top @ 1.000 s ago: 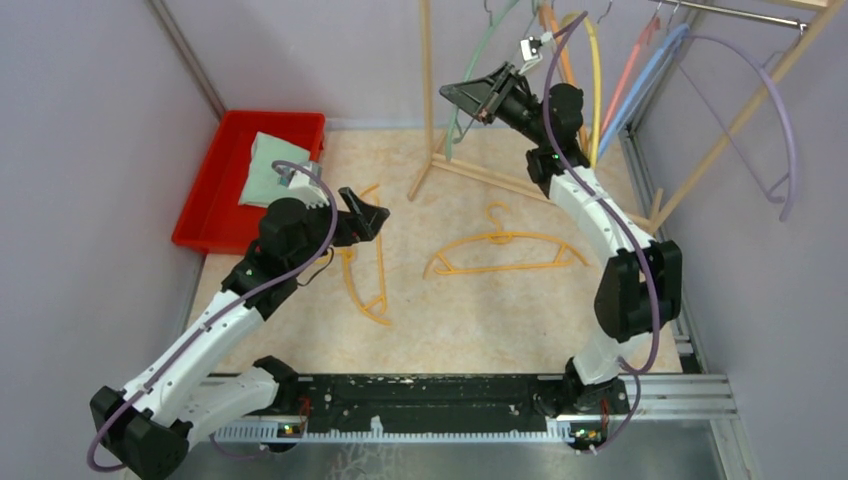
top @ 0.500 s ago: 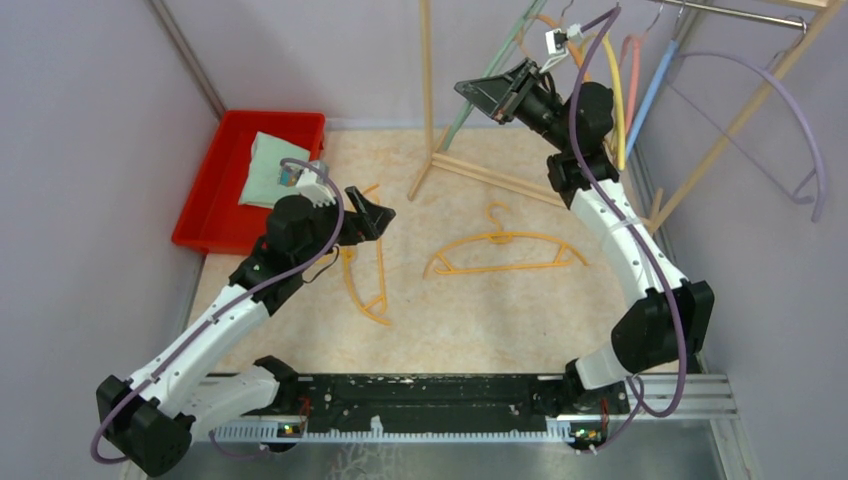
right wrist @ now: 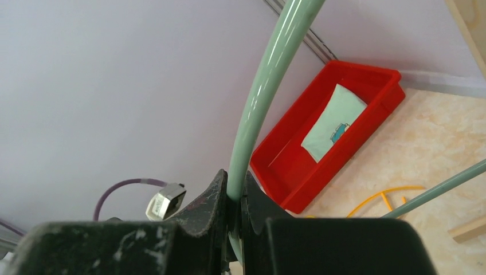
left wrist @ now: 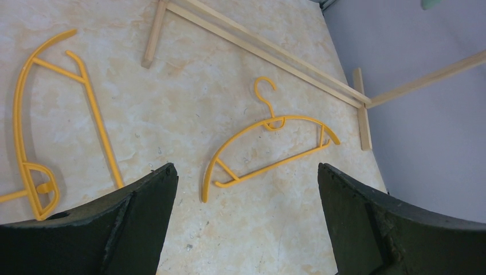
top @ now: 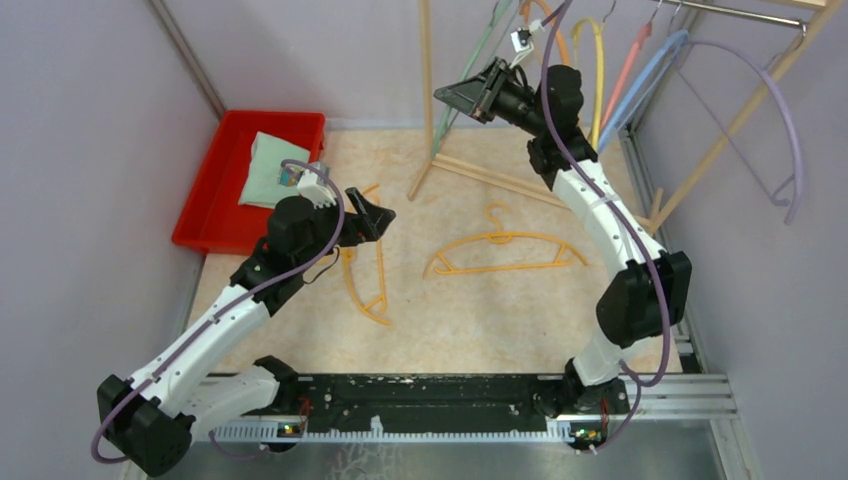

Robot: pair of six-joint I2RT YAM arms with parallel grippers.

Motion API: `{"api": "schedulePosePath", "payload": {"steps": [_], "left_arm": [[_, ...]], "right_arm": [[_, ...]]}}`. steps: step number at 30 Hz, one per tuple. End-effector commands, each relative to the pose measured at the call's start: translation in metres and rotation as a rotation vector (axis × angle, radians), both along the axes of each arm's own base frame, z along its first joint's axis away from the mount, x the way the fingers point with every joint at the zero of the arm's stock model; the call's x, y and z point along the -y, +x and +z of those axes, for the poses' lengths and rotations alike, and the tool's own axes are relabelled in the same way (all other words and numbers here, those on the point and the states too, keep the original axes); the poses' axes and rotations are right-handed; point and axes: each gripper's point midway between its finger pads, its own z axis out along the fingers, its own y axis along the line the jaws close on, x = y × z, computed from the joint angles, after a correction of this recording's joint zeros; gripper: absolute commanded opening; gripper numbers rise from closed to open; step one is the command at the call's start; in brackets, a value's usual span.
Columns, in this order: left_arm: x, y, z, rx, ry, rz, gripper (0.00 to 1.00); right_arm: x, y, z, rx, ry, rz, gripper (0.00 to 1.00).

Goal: Organize the hangers

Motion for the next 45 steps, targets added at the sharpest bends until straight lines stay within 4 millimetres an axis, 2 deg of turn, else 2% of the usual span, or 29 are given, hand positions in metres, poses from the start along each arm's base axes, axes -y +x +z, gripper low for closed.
{"api": "schedulePosePath", "payload": {"steps": [1, 2, 8, 13, 22, 28, 37, 45], "left_arm": [[-0.003, 0.003, 0.002, 0.019, 0.001, 0.014, 0.96], [-0.004, 0.003, 0.001, 0.017, 0.005, 0.015, 0.96], [-0.007, 0.005, -0.004, 0.011, 0.020, 0.020, 0.96], [-0.008, 0.009, -0.007, 0.006, 0.025, 0.020, 0.96], [-0.010, 0.011, -0.010, 0.004, 0.017, 0.019, 0.96], [-0.014, 0.010, -0.011, 0.002, 0.015, 0.023, 0.96], [-0.024, 0.007, -0.013, -0.005, 0.009, 0.050, 0.96], [-0.026, 0.010, -0.014, -0.014, -0.004, 0.052, 0.96]], "right_arm": [[-0.006, -0.005, 0.040, 0.140, 0.022, 0.013, 0.00], [-0.010, 0.002, 0.034, 0.128, 0.015, 0.011, 0.00], [-0.024, 0.018, 0.034, 0.128, -0.003, 0.013, 0.00], [-0.037, 0.018, 0.040, 0.144, -0.014, 0.021, 0.00], [-0.036, 0.037, 0.051, 0.146, -0.022, -0.042, 0.00], [-0.036, 0.059, 0.044, 0.088, -0.019, -0.080, 0.00], [-0.021, 0.078, 0.033, 0.024, -0.003, -0.152, 0.00], [0.007, 0.085, 0.034, -0.013, 0.041, -0.221, 0.00]]}}
